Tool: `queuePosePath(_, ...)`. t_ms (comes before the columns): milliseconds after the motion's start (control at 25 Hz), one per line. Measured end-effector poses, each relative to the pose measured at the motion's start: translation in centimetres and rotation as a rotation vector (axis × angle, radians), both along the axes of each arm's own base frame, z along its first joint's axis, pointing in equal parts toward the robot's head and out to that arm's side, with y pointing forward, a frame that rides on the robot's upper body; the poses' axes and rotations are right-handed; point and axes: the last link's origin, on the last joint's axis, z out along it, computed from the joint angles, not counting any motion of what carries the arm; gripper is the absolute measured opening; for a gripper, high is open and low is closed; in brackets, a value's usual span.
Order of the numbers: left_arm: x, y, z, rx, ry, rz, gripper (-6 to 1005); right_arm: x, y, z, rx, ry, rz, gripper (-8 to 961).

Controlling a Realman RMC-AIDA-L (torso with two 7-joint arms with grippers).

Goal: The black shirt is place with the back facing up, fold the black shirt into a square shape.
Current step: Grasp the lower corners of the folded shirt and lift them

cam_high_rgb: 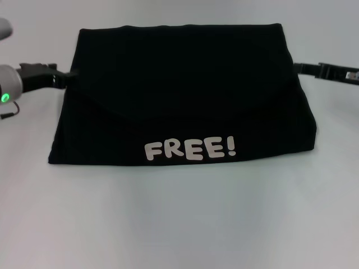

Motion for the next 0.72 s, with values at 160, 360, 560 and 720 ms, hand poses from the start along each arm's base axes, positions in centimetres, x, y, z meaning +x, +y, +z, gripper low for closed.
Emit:
queuePosePath(160, 0.5, -0.3, 1.4, 0.033, -0.046, 0.003, 510, -0.7, 0.1, 1.0, 0.017, 0.031, 0.036, 572)
queuePosePath(360, 1.6, -2.6, 2.7, -0.025, -0.184, -0.033, 666, -0.9, -0.9, 1.9, 0.016, 0.101, 0.083, 707)
queuePosePath(560, 1.6, -6.3, 3.1, -0.140, -0.286, -0.104, 849, -0.3, -2.6, 1.6, -0.040, 0.117, 0.133, 751)
queuePosePath(720, 0.3, -9.1, 3.1, -0.171, -0.267, -0.135, 929, -0.3, -4.1, 0.3, -0.092, 0.121, 0.200, 748)
